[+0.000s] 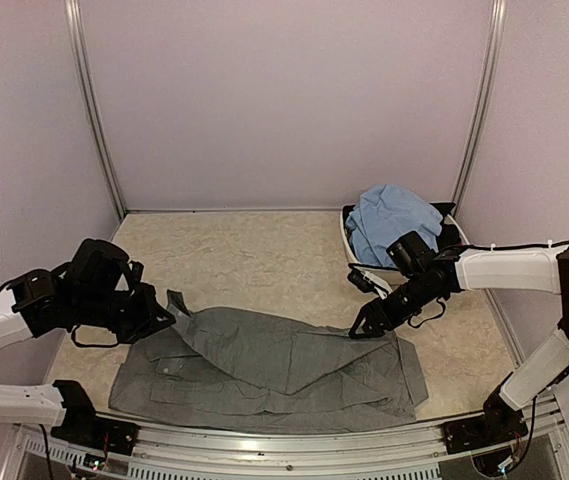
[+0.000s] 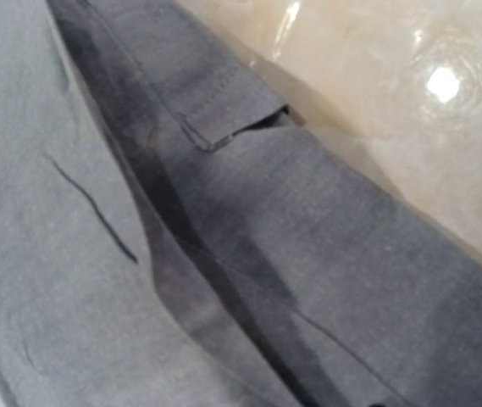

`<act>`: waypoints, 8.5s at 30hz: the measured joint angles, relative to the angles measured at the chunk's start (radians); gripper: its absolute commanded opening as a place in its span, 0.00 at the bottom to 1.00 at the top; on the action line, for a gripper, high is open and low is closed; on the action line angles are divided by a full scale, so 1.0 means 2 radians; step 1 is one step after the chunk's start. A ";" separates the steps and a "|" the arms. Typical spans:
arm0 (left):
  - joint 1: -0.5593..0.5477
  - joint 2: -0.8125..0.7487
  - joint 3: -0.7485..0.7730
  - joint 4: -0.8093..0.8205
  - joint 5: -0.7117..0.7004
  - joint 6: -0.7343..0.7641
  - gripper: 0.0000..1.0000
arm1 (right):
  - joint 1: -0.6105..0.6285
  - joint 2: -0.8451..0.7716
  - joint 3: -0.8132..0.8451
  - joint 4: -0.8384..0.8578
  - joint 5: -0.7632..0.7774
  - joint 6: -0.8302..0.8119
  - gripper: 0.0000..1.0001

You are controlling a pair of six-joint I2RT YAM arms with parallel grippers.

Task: Fold and stack the long sleeve shirts
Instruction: Fold the sleeve of the rectangle-folded shirt, then rotate the rectangle-folded shirt at the center of the board.

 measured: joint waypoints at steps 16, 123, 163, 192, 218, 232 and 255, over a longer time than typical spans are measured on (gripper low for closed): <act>-0.016 0.003 -0.080 -0.017 -0.039 0.012 0.01 | 0.000 0.007 0.004 -0.001 0.002 -0.001 0.59; -0.082 0.068 0.027 -0.050 -0.110 0.090 0.00 | 0.023 0.057 0.054 -0.016 -0.009 -0.050 0.57; -0.091 0.281 0.073 0.076 -0.093 0.221 0.86 | 0.113 -0.025 -0.022 -0.076 0.105 0.073 0.55; 0.034 0.192 0.022 0.085 -0.047 0.287 0.92 | 0.050 0.485 0.647 -0.120 0.313 -0.070 0.56; -0.007 0.298 -0.006 0.075 0.072 0.284 0.97 | 0.029 0.146 0.348 0.045 0.190 -0.117 0.58; -0.123 0.434 0.097 0.169 0.161 0.268 0.96 | 0.025 0.019 0.247 0.024 0.195 -0.094 0.59; -0.131 0.382 0.167 0.175 0.181 0.308 0.99 | 0.019 0.338 0.443 0.009 0.191 -0.034 0.58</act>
